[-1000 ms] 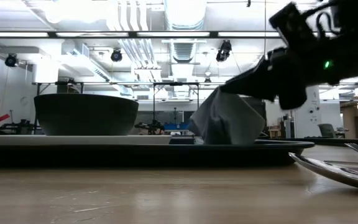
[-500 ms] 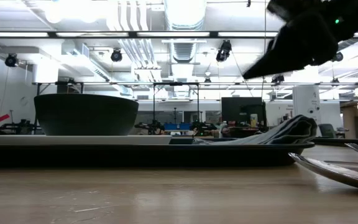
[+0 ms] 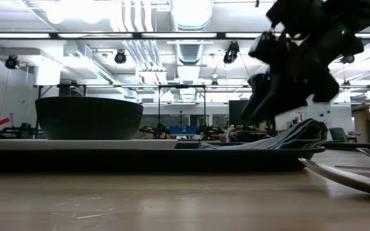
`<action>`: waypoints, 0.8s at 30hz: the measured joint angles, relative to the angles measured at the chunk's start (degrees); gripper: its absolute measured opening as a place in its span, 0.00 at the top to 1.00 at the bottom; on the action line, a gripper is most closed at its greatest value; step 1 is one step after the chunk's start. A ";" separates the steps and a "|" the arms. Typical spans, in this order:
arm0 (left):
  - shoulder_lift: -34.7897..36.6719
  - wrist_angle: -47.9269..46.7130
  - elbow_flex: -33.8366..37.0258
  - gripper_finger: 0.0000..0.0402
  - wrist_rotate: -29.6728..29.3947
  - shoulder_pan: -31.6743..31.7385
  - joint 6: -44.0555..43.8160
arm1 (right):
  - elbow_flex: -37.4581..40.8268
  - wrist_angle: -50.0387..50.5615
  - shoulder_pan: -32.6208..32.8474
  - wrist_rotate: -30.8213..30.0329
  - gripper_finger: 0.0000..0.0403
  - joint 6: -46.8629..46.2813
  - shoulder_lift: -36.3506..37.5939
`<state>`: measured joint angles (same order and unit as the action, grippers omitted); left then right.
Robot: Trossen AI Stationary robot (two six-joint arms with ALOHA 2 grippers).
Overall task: Set up tray
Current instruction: Put the gray napkin on the black tray
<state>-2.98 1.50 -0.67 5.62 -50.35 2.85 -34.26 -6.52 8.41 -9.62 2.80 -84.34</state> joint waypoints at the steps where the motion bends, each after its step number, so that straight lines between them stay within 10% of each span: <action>1: 0.00 -0.02 0.00 0.70 -0.03 0.00 0.01 | -0.11 0.30 -0.25 0.63 0.43 0.63 -0.82; 24: 0.00 -0.01 0.01 0.70 -0.03 0.01 0.02 | -21.34 20.12 -5.95 7.52 0.44 -0.22 -20.34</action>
<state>-2.98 1.49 -0.66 5.60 -50.34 2.87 -55.60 13.60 2.46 -2.10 2.58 -104.68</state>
